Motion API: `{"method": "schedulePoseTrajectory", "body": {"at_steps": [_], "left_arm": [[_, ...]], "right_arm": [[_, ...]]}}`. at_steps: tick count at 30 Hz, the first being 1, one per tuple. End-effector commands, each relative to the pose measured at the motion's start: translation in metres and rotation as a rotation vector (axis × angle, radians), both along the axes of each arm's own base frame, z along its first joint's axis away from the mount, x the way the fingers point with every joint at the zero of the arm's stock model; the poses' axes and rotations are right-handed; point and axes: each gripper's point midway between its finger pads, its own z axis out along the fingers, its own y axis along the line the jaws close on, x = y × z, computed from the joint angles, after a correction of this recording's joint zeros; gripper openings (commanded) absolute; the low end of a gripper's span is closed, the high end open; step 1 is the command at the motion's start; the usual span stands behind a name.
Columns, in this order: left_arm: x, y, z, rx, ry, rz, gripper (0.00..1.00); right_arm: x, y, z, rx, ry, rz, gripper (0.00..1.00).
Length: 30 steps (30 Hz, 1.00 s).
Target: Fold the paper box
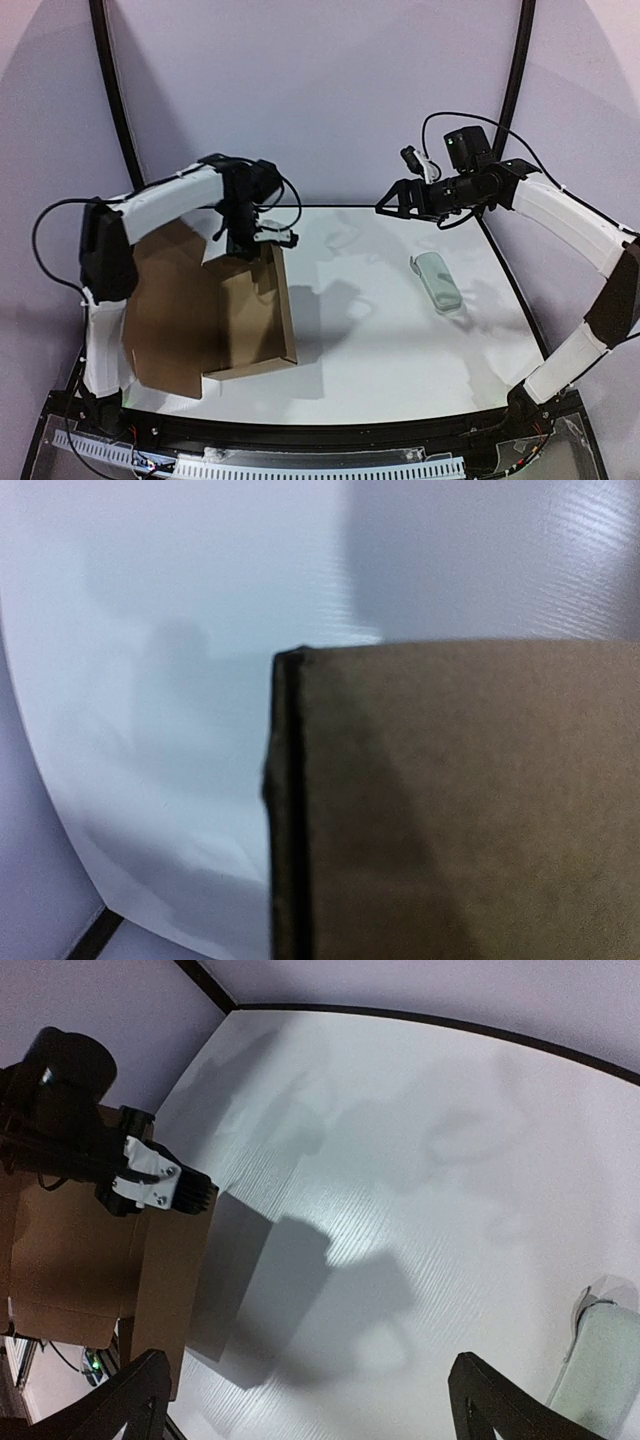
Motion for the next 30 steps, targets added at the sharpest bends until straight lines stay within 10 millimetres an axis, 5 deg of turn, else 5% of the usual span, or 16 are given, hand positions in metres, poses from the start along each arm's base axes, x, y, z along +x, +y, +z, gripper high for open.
{"method": "schedulePoseTrajectory", "body": {"at_steps": [1, 7, 12, 14, 15, 16, 24, 26, 27, 30], "left_arm": [[-0.018, 0.015, -0.018, 0.231, 0.080, -0.117, 0.01], [0.010, -0.017, -0.046, 0.252, -0.041, -0.162, 0.08], [0.017, -0.030, -0.035, 0.239, -0.105, -0.164, 0.42], [0.024, -0.037, -0.026, 0.225, -0.155, -0.157, 0.68], [0.026, -0.043, -0.021, 0.211, -0.180, -0.158, 0.91], [0.028, -0.045, -0.017, 0.207, -0.193, -0.158, 0.95], [0.033, -0.080, 0.035, 0.110, -0.361, -0.140, 0.99], [0.032, -0.095, 0.066, 0.028, -0.437, -0.110, 0.99], [0.032, -0.094, 0.067, 0.033, -0.441, -0.107, 0.99], [0.029, -0.111, 0.128, -0.145, -0.569, -0.030, 0.99]], "right_arm": [[0.005, -0.003, 0.001, 0.015, 0.037, -0.008, 0.98], [0.012, -0.009, -0.005, 0.006, 0.046, -0.018, 0.98], [0.016, -0.012, -0.008, 0.013, 0.054, -0.018, 0.98], [0.016, -0.013, -0.009, 0.016, 0.059, -0.013, 0.98], [0.016, -0.014, -0.010, 0.014, 0.056, -0.013, 0.98], [0.016, -0.014, -0.009, 0.013, 0.053, -0.011, 0.98], [0.014, -0.018, -0.008, 0.013, 0.023, -0.015, 0.98], [0.018, -0.024, -0.012, -0.011, 0.015, -0.049, 0.98], [0.019, -0.026, -0.012, -0.019, 0.010, -0.061, 0.98], [0.026, -0.042, -0.016, -0.067, -0.011, -0.144, 0.98]]}}
